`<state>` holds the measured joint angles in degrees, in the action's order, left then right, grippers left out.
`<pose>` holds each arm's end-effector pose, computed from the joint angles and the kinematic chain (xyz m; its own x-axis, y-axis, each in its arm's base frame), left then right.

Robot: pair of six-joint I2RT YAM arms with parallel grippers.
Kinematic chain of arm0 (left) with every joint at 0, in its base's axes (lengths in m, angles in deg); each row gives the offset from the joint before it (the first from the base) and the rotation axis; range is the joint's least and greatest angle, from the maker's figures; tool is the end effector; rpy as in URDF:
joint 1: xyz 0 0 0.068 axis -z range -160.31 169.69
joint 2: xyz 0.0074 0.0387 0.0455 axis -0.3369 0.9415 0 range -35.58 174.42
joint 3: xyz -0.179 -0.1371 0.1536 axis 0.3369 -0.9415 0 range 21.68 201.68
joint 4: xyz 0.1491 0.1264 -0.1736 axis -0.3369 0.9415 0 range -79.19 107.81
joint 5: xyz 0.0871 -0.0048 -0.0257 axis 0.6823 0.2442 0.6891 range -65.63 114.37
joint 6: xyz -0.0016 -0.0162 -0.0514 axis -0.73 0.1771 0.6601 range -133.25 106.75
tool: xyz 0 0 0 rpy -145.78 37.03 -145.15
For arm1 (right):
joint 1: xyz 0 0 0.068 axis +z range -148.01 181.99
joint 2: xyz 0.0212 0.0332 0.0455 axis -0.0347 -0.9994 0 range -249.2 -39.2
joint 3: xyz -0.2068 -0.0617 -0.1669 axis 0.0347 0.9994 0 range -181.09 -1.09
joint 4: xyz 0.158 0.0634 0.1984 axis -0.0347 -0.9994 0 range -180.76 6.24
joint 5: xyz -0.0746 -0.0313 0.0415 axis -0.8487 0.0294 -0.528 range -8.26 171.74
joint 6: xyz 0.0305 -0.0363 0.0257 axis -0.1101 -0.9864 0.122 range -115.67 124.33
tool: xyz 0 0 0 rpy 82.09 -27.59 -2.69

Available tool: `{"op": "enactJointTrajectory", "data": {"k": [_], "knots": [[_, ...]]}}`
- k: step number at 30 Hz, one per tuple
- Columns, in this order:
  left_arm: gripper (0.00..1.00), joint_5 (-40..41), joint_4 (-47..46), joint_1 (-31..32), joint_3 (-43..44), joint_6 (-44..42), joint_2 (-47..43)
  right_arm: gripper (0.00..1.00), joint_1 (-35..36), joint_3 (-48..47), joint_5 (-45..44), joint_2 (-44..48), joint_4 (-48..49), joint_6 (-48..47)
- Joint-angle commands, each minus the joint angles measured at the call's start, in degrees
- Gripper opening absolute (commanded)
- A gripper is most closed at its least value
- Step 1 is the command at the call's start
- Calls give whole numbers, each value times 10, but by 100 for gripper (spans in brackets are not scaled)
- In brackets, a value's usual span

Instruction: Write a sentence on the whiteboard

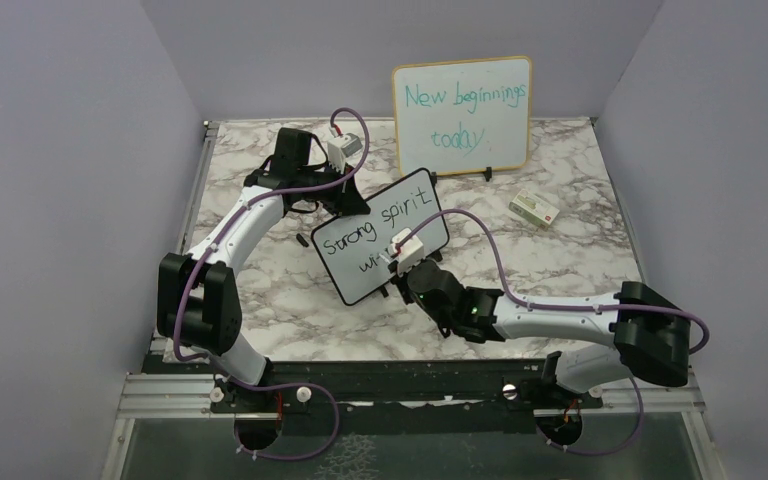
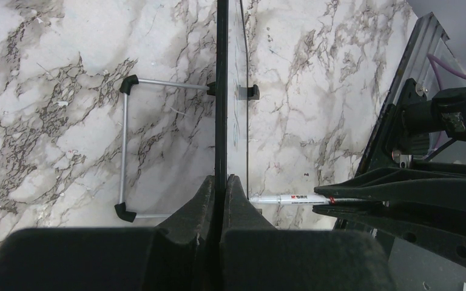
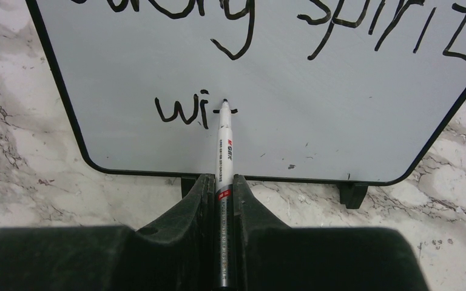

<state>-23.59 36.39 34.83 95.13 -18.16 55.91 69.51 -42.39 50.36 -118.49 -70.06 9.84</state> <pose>0.3303 -0.1167 0.2912 -0.6040 0.2228 -0.7653 0.7484 0.4887 -0.4484 0.1303 0.2665 0.2264 -0.2149 -0.3047 -0.9279 -0.5894 0.7980 -0.1256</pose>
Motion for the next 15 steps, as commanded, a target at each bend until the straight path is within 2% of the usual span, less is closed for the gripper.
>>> {"op": "enactJointTrajectory", "data": {"k": [1, 15], "knots": [[0, 40, 28, 7, -18, -26, 6, 0, -1, -17, -1, -9, 23, -1], [0, 39, 28, 7, -18, -26, 5, 1, -1, -18, 1, -12, -27, 26]]}}
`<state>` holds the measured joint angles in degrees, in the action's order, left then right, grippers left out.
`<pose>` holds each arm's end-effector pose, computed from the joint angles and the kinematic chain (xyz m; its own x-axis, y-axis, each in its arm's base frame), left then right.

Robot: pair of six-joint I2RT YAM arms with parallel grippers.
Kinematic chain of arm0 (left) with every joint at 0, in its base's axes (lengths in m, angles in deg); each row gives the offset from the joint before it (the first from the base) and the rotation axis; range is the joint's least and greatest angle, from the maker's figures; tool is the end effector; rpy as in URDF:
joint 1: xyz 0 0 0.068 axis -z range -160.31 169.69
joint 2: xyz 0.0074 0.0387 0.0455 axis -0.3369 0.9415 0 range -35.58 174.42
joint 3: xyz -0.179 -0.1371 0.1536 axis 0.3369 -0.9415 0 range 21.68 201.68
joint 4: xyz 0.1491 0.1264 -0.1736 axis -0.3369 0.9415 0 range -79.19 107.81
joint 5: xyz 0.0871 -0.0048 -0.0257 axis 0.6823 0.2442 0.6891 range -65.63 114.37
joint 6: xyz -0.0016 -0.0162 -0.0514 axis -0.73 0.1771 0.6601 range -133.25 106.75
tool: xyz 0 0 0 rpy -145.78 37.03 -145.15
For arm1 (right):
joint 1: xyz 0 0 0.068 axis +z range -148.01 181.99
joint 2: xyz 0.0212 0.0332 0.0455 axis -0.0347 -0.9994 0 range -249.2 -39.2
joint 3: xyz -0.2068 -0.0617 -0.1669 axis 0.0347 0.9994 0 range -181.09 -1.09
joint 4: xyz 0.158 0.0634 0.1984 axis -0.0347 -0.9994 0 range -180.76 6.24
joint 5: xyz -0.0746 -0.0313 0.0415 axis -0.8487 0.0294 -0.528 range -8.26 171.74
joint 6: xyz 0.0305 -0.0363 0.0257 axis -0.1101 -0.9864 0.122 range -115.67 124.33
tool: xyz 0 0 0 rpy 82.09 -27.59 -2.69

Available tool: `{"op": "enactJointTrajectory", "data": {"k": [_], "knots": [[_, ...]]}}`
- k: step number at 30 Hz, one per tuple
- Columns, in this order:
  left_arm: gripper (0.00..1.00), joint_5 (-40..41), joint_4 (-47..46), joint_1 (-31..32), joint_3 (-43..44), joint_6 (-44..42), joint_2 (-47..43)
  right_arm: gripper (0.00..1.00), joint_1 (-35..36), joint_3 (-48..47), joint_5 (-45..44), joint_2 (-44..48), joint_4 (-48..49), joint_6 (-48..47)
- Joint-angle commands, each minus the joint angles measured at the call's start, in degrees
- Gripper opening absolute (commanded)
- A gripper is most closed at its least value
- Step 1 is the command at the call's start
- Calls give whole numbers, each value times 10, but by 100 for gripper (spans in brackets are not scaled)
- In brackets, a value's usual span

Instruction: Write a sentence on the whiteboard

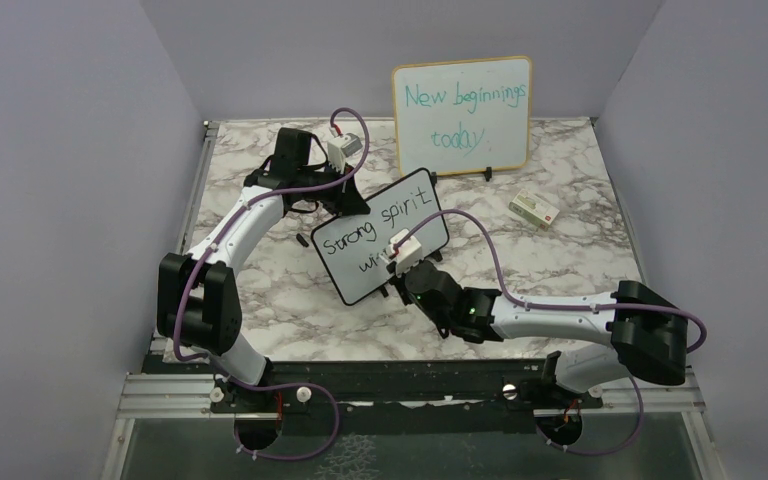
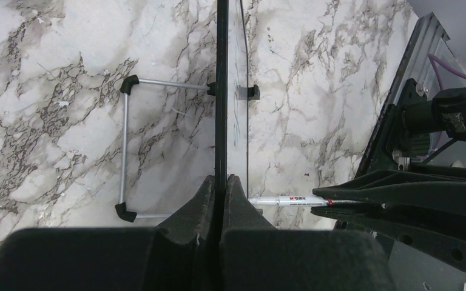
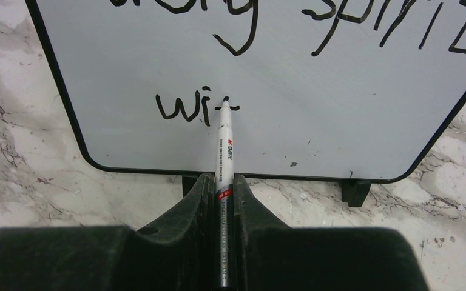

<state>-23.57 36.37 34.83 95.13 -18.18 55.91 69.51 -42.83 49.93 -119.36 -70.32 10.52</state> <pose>0.3303 -0.1167 0.2912 -0.6034 0.2229 -0.7656 0.7487 0.4889 -0.4478 0.1315 0.2687 0.2243 -0.2255 -0.3051 -0.9252 -0.5816 0.8041 -0.1234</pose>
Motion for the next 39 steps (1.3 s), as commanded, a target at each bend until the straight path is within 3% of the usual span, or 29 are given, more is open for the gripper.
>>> {"op": "enactJointTrajectory", "data": {"k": [1, 39], "knots": [[0, 39, 28, 7, -18, -25, 5, 1, -1, -12, 7, -3, -29, 22], [0, 40, 29, 7, -18, -25, 5, 0, -1, -3, -33, 0, -43, 25]]}}
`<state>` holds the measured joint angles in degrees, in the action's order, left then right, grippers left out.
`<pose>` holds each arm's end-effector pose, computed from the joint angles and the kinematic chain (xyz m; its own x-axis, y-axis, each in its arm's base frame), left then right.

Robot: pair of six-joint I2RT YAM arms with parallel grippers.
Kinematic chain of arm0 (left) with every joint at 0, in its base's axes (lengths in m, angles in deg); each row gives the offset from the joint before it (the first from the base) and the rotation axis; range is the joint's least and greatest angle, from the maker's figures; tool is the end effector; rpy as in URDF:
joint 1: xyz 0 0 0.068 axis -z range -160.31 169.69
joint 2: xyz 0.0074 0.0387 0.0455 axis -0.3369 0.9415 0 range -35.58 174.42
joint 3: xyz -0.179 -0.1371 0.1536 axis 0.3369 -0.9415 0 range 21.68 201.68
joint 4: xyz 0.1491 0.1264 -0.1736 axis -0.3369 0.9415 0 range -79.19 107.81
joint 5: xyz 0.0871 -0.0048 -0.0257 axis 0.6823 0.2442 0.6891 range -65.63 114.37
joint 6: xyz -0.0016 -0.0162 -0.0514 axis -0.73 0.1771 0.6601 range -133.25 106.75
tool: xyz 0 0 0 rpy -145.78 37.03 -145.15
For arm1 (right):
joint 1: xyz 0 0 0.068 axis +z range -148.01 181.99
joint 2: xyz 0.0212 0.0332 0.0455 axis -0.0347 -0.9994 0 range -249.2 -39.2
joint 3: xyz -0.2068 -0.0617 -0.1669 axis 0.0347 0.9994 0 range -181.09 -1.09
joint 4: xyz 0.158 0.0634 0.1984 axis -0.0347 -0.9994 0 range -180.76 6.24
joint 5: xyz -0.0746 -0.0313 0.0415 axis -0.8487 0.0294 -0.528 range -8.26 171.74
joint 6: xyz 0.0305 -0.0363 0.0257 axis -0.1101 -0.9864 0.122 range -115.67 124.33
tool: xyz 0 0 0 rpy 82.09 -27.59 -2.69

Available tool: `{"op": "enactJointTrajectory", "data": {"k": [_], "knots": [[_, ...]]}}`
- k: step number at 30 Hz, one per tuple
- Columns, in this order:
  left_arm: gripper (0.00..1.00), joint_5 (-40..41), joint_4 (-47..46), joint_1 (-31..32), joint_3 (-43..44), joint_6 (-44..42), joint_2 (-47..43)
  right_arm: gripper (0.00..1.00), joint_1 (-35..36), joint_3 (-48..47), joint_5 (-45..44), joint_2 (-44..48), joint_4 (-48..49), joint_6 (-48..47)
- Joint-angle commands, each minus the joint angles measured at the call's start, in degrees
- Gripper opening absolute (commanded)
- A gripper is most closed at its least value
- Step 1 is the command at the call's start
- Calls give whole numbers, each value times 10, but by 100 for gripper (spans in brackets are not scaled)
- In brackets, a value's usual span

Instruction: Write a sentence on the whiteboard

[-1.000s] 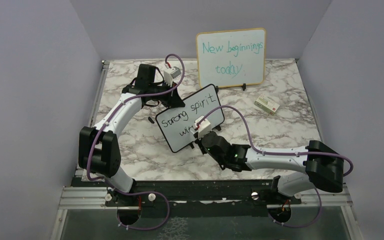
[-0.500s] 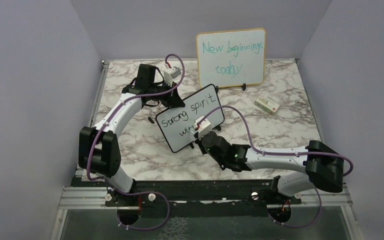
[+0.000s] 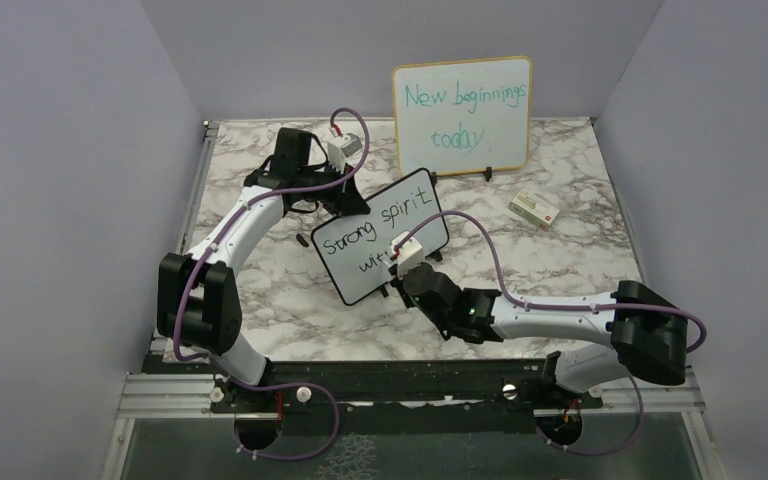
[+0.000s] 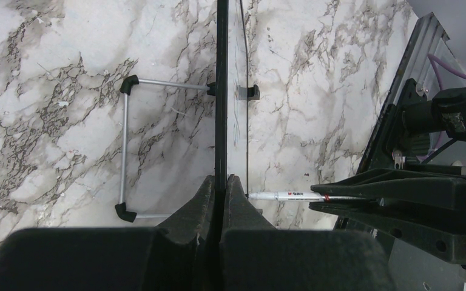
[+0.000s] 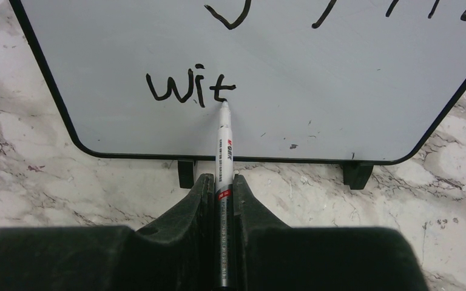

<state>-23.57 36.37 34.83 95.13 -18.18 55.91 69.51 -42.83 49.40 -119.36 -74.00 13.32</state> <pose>0.3303 -0.1167 0.2912 -0.6034 0.2229 -0.7656 0.7487 0.4889 -0.4478 0.1305 0.2657 0.2184 -0.2751 -0.3193 -0.9068 -0.5651 0.8168 -0.1162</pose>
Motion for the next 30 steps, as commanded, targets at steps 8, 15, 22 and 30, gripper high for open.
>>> {"op": "enactJointTrajectory", "data": {"k": [8, 15, 22, 30], "knots": [[0, 42, 28, 7, -18, -25, 5, 1, -1, 1, -23, 19, 7, -15], [0, 43, 28, 7, -18, -25, 6, 0, -1, 4, -13, 41, 22, -32], [0, 43, 28, 7, -18, -25, 5, 0, -7, -4, -20, 34, 38, -42], [0, 42, 28, 7, -18, -25, 5, 0, -10, -13, -6, 22, 55, -47]]}}
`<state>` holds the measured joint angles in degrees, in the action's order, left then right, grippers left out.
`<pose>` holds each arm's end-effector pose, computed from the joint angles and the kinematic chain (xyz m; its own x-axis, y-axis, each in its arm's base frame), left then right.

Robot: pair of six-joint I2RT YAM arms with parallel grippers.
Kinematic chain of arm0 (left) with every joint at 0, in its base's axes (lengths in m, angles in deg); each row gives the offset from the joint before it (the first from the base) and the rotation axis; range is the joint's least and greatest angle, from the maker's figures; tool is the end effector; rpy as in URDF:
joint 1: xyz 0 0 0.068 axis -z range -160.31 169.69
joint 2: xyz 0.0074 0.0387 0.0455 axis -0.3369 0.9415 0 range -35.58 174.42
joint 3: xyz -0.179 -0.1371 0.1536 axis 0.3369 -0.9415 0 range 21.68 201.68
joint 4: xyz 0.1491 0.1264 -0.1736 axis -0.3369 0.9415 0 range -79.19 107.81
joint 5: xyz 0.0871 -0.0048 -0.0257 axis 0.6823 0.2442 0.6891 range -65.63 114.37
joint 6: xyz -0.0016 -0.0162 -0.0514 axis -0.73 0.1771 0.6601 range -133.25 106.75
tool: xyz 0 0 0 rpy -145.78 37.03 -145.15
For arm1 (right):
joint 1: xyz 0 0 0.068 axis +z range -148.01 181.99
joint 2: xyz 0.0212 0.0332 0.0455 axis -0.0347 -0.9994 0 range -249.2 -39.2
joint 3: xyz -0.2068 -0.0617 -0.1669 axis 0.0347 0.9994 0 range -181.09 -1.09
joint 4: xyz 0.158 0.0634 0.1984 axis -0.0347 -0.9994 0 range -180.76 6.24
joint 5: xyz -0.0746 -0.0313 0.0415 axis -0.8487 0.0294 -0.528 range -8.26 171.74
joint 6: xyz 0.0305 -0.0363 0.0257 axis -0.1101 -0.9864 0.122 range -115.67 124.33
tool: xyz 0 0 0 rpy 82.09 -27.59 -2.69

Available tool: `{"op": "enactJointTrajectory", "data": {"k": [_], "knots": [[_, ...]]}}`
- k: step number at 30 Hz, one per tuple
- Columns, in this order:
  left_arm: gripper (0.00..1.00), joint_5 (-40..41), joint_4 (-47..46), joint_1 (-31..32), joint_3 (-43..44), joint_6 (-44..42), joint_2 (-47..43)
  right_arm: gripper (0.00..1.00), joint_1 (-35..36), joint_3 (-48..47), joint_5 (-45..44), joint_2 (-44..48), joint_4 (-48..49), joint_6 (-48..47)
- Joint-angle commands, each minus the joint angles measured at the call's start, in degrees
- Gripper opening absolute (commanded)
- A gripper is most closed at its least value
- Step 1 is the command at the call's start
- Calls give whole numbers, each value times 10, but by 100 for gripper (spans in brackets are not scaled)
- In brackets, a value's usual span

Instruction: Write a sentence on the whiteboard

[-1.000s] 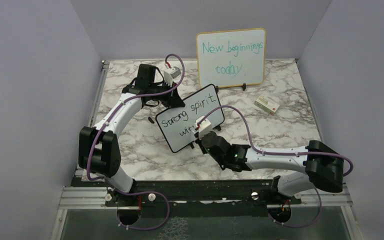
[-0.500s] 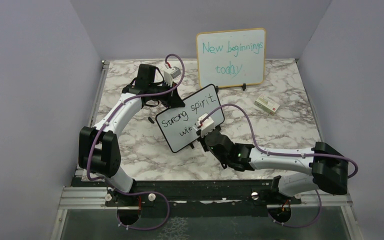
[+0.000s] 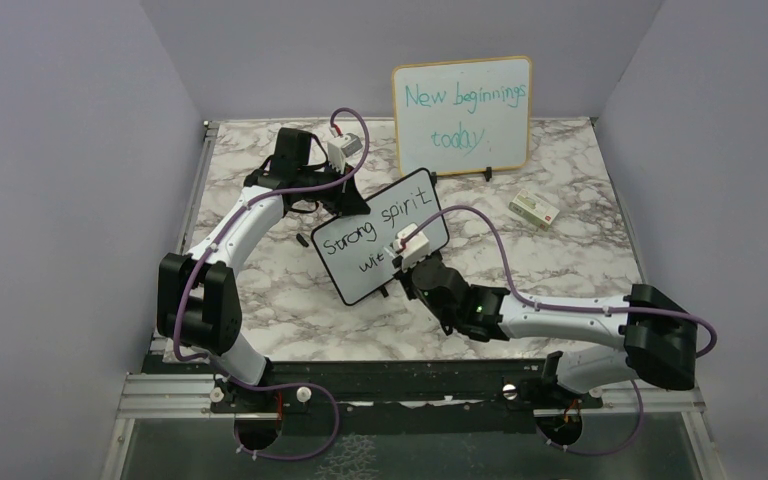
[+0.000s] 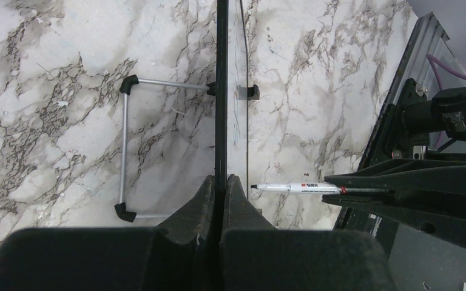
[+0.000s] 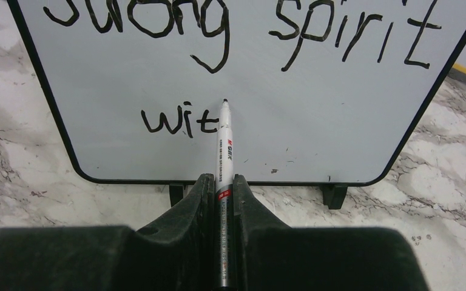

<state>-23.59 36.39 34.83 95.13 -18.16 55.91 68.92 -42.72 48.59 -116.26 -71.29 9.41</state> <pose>0.3303 -0.1167 0.2912 -0.6040 0.2228 -0.7653 0.7484 0.4887 -0.4484 0.1318 0.2599 0.2371 -0.2030 -0.2873 -0.9361 -0.5572 0.8200 -0.1308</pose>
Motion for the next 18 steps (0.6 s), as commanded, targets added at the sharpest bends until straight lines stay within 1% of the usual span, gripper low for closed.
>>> {"op": "enactJointTrajectory", "data": {"k": [1, 18], "knots": [[0, 42, 28, 6, -18, -25, 5, 1, -4, -14, 2, -11, 28, -8], [0, 39, 28, 7, -18, -26, 8, 0, -13, -20, -4, -31, 29, 1]]}}
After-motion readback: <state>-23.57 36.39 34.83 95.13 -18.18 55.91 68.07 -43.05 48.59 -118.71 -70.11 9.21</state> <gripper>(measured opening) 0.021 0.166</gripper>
